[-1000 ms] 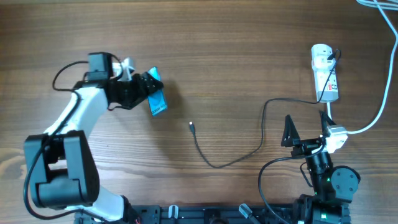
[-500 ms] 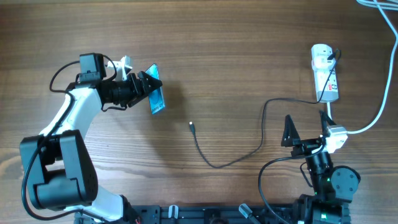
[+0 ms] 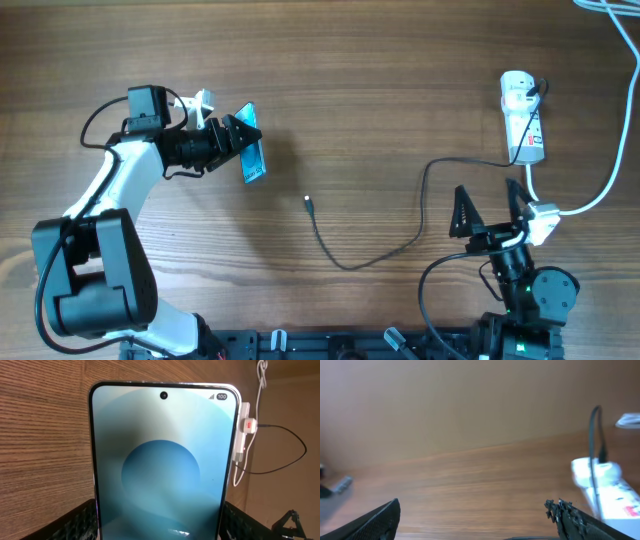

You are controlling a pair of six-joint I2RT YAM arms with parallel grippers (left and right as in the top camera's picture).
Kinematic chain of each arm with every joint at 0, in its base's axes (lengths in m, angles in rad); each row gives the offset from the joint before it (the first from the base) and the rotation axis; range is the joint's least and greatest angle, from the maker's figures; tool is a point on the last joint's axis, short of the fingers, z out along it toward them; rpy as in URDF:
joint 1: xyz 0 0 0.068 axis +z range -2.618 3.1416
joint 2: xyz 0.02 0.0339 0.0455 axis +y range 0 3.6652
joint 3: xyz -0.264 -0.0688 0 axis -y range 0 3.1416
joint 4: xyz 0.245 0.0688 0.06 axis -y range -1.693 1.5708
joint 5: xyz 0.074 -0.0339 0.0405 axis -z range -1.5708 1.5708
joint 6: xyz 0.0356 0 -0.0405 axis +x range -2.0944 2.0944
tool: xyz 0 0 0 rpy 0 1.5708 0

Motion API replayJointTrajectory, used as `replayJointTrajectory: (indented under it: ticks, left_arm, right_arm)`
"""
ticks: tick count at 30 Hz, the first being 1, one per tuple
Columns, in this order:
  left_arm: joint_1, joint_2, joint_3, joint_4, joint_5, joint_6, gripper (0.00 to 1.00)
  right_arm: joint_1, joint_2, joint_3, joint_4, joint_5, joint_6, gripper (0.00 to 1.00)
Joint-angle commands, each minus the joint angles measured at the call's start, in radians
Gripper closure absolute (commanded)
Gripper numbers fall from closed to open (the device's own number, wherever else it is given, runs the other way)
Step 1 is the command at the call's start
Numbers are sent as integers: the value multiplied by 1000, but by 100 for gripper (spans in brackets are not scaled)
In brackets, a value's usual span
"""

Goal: Plug charger to phone and switch on socket
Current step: 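Lift the phone with the left gripper and tilt it upright, then raise the right gripper and swing it toward the held phone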

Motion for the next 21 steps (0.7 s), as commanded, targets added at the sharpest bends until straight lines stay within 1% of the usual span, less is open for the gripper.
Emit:
replayJointTrajectory:
  ticks: [1, 4, 6, 8, 9, 10, 11, 12, 16, 18, 19, 21]
  left_arm:
    - [3, -31, 1, 0, 50, 24, 23]
    - [3, -31, 1, 0, 50, 24, 23]
    - [3, -31, 1, 0, 50, 24, 23]
    - [3, -31, 1, 0, 51, 23, 23]
    - [3, -31, 1, 0, 55, 23, 23]
    - [3, -31, 1, 0, 58, 23, 23]
    - [3, -31, 1, 0, 58, 23, 23]
    - [3, -31, 1, 0, 58, 23, 23]
    - [3, -31, 1, -1, 58, 23, 23]
    - [3, -31, 1, -1, 58, 23, 24]
    - [3, -31, 1, 0, 58, 23, 23]
    - [3, -31, 1, 0, 58, 23, 23]
  right_arm:
    - [3, 10, 2, 5, -93, 86, 0]
    - [3, 40, 55, -39, -116, 87, 0]
    - [3, 91, 140, -88, -125, 88, 0]
    - [3, 175, 261, -149, -140, 82, 0]
    - [3, 272, 391, -220, -164, 71, 0]
    - [3, 319, 454, -262, -177, 54, 0]
    - [3, 400, 566, -348, -191, 22, 0]
    - [3, 450, 637, -414, -194, 4, 0]
    - [3, 737, 1051, -833, -186, -153, 0]
    - [3, 858, 1197, -943, -220, -178, 0]
    - [3, 908, 1254, -969, -232, -179, 0]
    - [3, 977, 1309, -1005, -260, -174, 1]
